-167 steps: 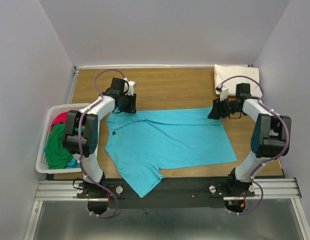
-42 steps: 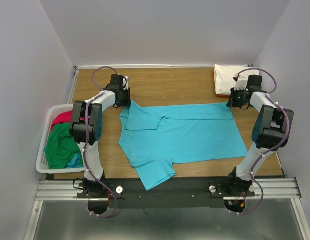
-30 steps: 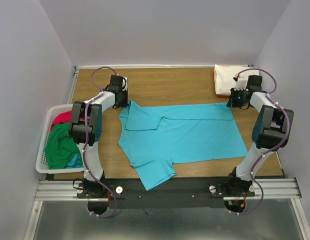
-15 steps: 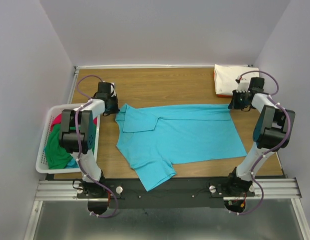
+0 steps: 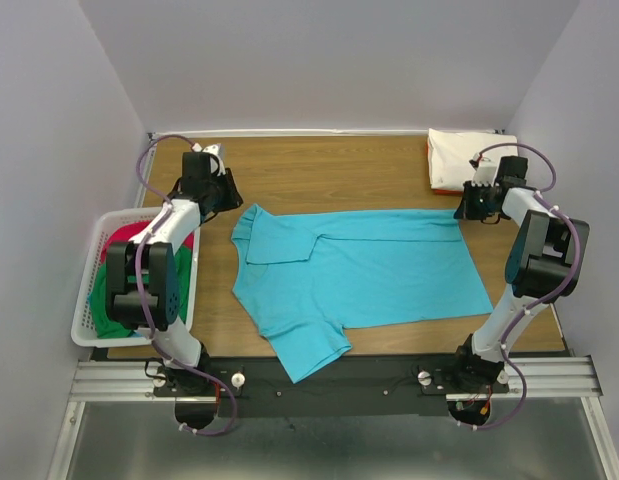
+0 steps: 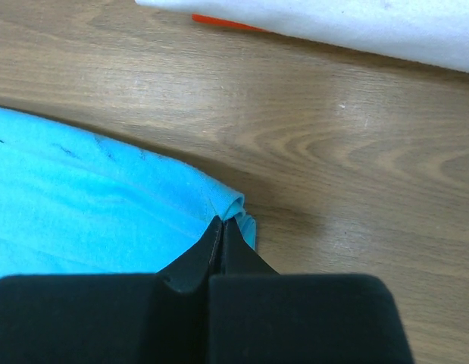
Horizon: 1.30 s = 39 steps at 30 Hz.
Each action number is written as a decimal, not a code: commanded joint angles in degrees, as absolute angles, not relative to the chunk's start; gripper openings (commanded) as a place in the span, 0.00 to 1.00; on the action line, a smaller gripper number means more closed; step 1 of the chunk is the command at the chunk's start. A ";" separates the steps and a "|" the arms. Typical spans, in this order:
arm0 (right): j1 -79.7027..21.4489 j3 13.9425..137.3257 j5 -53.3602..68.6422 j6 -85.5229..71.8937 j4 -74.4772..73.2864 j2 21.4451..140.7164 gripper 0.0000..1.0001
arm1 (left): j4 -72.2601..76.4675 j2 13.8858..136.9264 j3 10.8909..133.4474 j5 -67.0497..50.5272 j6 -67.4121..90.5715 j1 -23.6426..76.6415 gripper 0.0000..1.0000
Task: Fold and stack the t-shirts
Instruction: Fold the tshirt
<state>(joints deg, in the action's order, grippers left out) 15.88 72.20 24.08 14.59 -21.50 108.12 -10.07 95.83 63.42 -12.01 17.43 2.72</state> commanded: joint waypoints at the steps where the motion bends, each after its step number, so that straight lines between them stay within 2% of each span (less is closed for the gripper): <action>1: 16.44 71.63 26.19 14.41 -20.65 108.81 0.01 | -8.17 96.05 65.82 -20.63 19.68 2.98 0.40; 3: 16.44 71.54 26.10 14.41 -20.65 108.90 0.01 | -8.61 97.90 66.70 -23.37 20.12 3.60 0.40; 9: 16.44 71.37 26.28 14.33 -20.65 108.63 0.01 | -10.90 104.50 69.87 -20.49 19.60 7.20 0.41; 19: 16.44 71.46 26.46 14.41 -20.65 108.81 0.01 | -16.79 109.60 76.46 -4.06 15.82 10.54 0.41; 31: 16.44 71.46 26.46 14.24 -20.65 108.72 0.01 | -16.70 109.60 76.64 -5.10 16.08 10.64 0.41; 34: 16.44 71.37 26.46 14.41 -20.65 108.63 0.01 | -16.17 110.92 76.64 -5.36 16.26 10.64 0.40; 39: 16.44 71.37 26.54 14.41 -20.65 108.63 0.01 | -15.03 111.97 76.20 -6.41 17.14 10.63 0.29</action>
